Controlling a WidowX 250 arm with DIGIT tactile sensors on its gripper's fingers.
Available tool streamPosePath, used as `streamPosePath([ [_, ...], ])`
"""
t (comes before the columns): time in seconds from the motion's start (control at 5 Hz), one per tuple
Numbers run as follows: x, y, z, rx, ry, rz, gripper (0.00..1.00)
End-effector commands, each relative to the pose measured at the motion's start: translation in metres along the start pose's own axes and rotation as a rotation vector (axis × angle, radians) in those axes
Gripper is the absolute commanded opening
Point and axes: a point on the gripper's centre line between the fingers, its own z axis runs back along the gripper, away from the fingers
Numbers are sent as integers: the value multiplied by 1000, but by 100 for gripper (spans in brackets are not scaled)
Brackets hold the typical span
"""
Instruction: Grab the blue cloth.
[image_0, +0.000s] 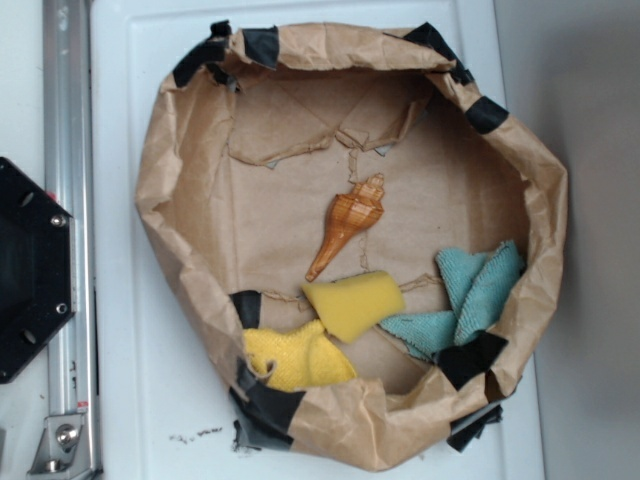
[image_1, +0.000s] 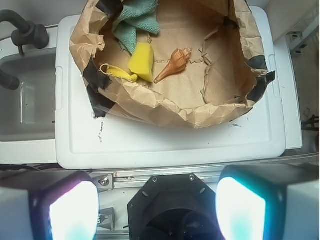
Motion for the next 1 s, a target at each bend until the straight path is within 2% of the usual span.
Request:
streamPosePath([
  [0.0,0,0,0,0,0,0,100],
  [0.2,45,15,-50,44,-7,18,100],
  [0.4,78,13,-73,67,-91,-51,100],
  [0.6,103,8,-89,40,-137,-120,100],
  [0.8,124,16,-102,23,-193,-181,100],
])
